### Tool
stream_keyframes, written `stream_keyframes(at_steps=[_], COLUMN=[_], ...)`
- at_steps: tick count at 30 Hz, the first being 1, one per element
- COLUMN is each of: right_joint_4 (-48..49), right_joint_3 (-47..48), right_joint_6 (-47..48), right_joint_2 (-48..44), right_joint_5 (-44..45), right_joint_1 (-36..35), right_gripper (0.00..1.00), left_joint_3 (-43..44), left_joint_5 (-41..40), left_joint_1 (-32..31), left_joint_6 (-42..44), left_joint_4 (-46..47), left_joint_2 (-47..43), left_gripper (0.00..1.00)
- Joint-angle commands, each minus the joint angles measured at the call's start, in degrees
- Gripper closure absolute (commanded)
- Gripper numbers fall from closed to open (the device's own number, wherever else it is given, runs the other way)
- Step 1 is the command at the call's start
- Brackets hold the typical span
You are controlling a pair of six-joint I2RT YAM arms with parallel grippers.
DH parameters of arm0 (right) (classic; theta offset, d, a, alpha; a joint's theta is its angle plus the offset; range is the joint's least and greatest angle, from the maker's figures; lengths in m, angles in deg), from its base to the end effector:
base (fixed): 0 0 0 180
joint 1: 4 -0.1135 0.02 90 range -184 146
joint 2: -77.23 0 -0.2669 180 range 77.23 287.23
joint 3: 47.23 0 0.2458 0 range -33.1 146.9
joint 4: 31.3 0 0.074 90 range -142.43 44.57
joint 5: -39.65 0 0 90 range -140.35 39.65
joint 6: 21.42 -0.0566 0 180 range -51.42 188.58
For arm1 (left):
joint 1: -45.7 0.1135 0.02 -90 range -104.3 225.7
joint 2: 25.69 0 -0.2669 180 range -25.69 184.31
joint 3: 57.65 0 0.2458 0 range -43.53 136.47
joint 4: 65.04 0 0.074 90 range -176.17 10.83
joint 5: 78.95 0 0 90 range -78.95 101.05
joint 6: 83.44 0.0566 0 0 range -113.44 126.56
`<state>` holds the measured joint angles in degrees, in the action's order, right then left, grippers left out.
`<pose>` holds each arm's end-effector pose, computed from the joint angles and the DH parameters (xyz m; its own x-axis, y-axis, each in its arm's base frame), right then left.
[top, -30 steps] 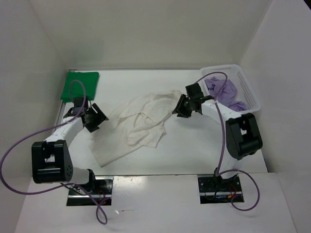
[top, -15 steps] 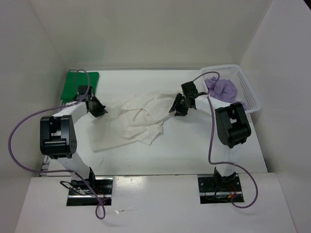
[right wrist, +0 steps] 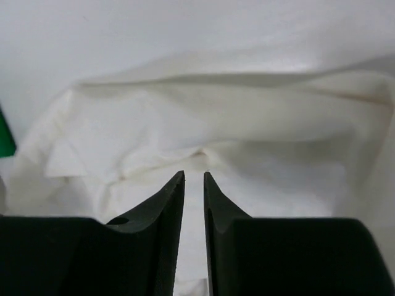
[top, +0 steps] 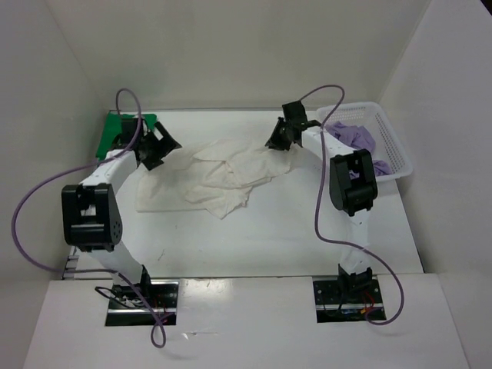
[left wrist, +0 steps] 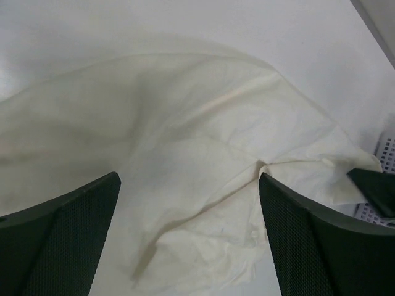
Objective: Fold and stack the t-shirts
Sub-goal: Flatten out the tshirt
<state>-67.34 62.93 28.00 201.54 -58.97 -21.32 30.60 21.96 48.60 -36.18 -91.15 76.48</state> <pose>0.4672 0.1546 0.1740 -0.8080 0.4217 -0.4114 0.1839 0.8439 0.5039 0.4141 0.0103 0.2319 -0.5363 -0.6944 -0.4797 -0.3661 0.7035 -0.6091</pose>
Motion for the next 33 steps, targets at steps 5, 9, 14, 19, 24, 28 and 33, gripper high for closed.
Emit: stream_keyframes(at_steps=[5,9,14,19,24,28,33], right_joint_4=[-2.0,-5.9,-11.9,-15.9,-23.8,-28.1,-29.4], right_joint_3=[-2.2,-0.3,11.2,23.6,42.3,51.3,51.4], right_joint_6=[2.8,8.3,15.3,18.1,20.1,20.1,20.1], right_joint_2=[-12.8,-11.9,-3.5,6.6,18.3,25.2,26.5], right_joint_5=[4.0,2.8,4.4,7.4,17.5,23.2,23.3], right_joint_1=[-2.3,-13.0,-24.5,-32.9,-38.3,-39.6,-39.6], right_gripper=[0.6,0.85,0.87,0.54,0.47,0.44,0.44], left_joint_3=[-21.9,-29.4,-30.3,-31.3,-32.5,-31.8,-31.8], left_joint_5=[-1.3,-2.7,-2.0,-4.4,-4.9,-4.9,-5.5], left_joint_1=[8.4,13.1,13.6,15.1,16.2,16.7,17.2], left_joint_6=[-2.9,-6.0,-7.2,-6.6,-8.4,-8.4,-7.9], left_joint_4=[0.1,-2.0,-2.7,-4.1,-3.6,-3.6,-3.0], left_joint_2=[-22.0,-26.3,-26.4,-26.4,-25.0,-22.5,-21.5], left_gripper=[0.29,0.58,0.54,0.44,0.42,0.41,0.41])
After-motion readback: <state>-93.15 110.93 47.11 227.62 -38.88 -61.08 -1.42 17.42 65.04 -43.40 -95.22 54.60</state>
